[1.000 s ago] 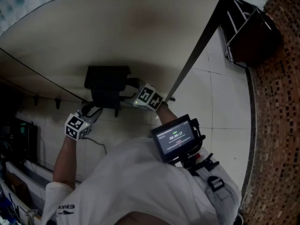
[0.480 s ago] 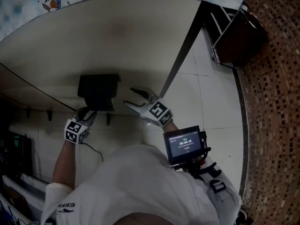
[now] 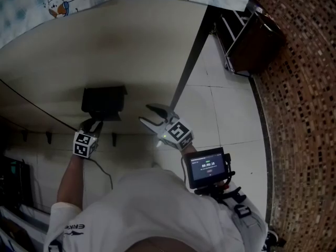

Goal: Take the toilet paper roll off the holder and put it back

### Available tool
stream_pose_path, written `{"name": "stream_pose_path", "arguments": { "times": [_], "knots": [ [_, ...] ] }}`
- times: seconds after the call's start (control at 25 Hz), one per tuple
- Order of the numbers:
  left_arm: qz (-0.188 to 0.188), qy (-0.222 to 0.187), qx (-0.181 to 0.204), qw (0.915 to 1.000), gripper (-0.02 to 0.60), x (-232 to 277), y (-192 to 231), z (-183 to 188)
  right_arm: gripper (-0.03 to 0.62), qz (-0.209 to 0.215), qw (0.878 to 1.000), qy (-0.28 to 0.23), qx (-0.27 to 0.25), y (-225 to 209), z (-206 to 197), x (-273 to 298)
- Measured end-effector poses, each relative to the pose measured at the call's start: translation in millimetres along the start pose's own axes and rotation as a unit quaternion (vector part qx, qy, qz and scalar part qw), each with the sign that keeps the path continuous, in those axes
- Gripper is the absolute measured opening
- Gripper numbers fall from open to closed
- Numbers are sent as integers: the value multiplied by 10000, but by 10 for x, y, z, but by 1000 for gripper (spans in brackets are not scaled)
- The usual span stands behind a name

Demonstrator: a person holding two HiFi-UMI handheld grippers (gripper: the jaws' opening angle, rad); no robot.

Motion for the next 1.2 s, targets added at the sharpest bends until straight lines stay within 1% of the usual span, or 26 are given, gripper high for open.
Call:
{"name": "stream_pose_path", "arguments": {
  "times": [0.08, 0.2, 0.32, 0.52, 0.64, 0.72, 0.8, 0.88, 0.96, 1.04, 1.2],
  "knots": [
    [35, -2, 72, 10000, 118, 27, 0, 9, 216, 39, 10000, -31, 52, 69, 54, -7],
    [106, 86, 196, 9997, 118, 44, 3, 60, 213, -22, 10000, 0, -8, 88, 22, 25],
    [134, 152, 315, 9993, 120, 36, -3, 94, 212, 15, 9999, -104, -106, 125, 85, 70],
    [157, 53, 349, 9993, 138, -27, -39, 100, 212, -2, 9999, -65, -81, 174, 139, 90],
    [218, -148, 183, 9995, 177, -123, -32, 84, 210, -35, 10000, -36, -61, 213, 139, 95],
    [328, -296, 78, 9990, 198, -213, -13, 83, 210, -70, 10000, -2, -44, 244, 133, 96],
    [474, -434, -16, 9979, 206, -304, 11, 59, 207, -117, 9999, 38, -35, 279, 134, 102],
    [609, -604, -189, 9961, 206, -399, 29, 22, 202, -179, 9998, 99, -15, 311, 106, 112],
    [736, -850, -370, 9930, 203, -528, 23, 62, 198, -260, 9996, 142, 10, 339, 67, 118],
    [816, -1100, -506, 9893, 194, -654, -20, 102, 190, -339, 9994, 95, 35, 395, 113, 116],
    [860, -1550, -567, 9825, 137, -901, -186, 165, 175, -476, 9986, 134, 164, 546, 119, 108]
  ]
}}
Point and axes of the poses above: the fingertips, and each gripper's own axes: x forward along the fingers, y to its left, z out of its top, the point moved 3 cm from there along -x, backward along the fingers, and after that the axes turned 1 degree about -x, right-handed, at the moved point
